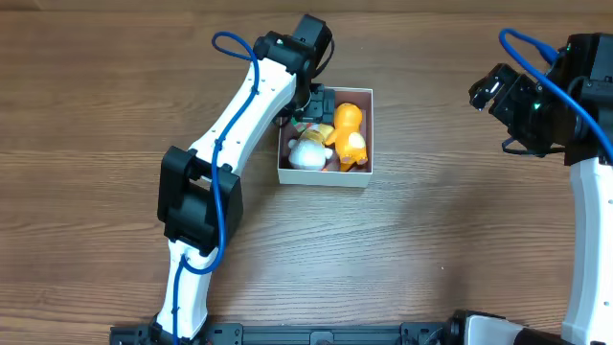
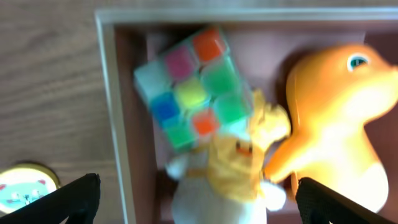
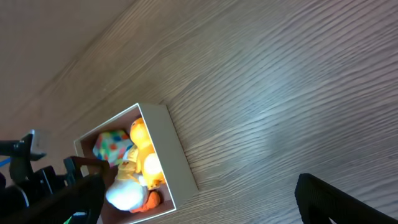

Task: Pack container
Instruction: 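Place the Rubik's cube into the box with the left gripper, then move the left gripper down and grasp the green round toy, then drop the green toy into the box with the left gripper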

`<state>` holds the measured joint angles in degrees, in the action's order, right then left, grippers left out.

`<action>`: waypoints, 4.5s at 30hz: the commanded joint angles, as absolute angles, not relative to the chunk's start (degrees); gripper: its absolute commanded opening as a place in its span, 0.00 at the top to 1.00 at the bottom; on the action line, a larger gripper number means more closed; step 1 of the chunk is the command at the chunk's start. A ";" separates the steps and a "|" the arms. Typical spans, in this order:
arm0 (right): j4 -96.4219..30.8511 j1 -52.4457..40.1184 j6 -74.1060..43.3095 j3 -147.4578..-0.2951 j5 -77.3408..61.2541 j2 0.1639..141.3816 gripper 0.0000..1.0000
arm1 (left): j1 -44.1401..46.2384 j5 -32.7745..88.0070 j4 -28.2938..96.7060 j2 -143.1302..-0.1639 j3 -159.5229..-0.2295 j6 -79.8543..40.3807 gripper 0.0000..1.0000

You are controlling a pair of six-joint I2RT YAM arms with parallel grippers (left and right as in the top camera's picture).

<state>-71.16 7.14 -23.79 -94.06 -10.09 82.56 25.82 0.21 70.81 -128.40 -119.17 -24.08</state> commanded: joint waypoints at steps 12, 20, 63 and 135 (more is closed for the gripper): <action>-70.87 7.46 -24.05 -94.52 -9.98 82.74 0.00 | 16.34 -9.85 96.82 -117.14 -140.79 -21.15 0.00; -70.85 7.46 -24.05 -94.52 -9.98 82.74 0.00 | 3.64 -2.52 95.33 -114.08 -113.40 -12.75 0.00; -70.85 7.46 -24.05 -94.52 -9.98 82.74 0.00 | -1.87 0.89 45.10 -114.10 -73.28 -6.42 0.34; -70.85 7.46 -24.05 -94.52 -9.98 82.74 0.00 | 28.71 -4.99 79.11 -110.24 -119.94 -13.08 0.00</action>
